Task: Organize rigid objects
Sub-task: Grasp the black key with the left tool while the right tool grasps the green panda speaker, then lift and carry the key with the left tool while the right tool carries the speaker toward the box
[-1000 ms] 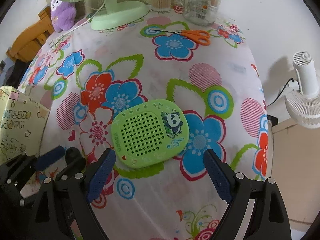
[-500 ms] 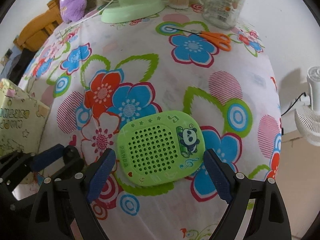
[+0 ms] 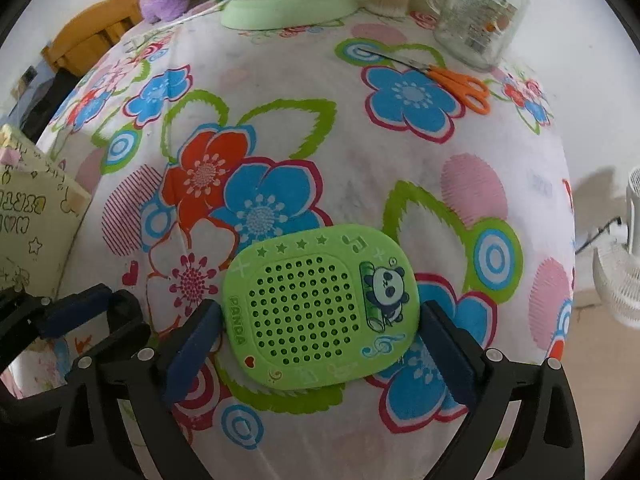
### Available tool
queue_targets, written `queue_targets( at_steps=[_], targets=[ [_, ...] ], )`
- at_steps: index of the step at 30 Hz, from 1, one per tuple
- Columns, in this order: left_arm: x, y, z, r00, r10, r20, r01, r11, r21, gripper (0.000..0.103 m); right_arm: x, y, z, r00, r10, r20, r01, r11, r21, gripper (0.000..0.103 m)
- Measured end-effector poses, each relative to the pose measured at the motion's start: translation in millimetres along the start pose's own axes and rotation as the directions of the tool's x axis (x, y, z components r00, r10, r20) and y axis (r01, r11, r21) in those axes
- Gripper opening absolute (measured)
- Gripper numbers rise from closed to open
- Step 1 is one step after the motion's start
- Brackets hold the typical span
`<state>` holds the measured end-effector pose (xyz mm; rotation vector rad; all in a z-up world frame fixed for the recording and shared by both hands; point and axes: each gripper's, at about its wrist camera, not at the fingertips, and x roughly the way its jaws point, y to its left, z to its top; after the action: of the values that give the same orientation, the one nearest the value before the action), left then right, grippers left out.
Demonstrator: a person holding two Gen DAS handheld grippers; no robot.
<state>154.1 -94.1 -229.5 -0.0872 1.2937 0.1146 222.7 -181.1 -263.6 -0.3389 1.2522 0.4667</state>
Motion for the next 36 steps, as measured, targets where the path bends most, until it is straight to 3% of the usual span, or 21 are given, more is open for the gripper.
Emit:
queue_targets(
  at_steps=[11,16,36],
  targets=[
    [-0.6,-4.7,-7.0,1.000,-0.017,-0.008,0.017,1.000,0.002,0.031,3.2,-3.0,5.3,0.998,0.047,0.029,-0.042,0.988,-0.148,0.103],
    [-1.2,0.9,-4.9,1.000,-0.020,-0.011,0.020,1.000,-0.017,0.031,-3.6,-1.8,-0.2,0.998,0.046,0.053,-0.036,0.982,-0.186,0.095],
    [-19.4,-5.2,-20.7,0.999,-0.034,0.002,0.034,0.998,0.052,0.031,-33.2,-8.3,-41.8,0.999,-0.042,0.033,0.042,0.999,0.000,0.095]
  ],
)
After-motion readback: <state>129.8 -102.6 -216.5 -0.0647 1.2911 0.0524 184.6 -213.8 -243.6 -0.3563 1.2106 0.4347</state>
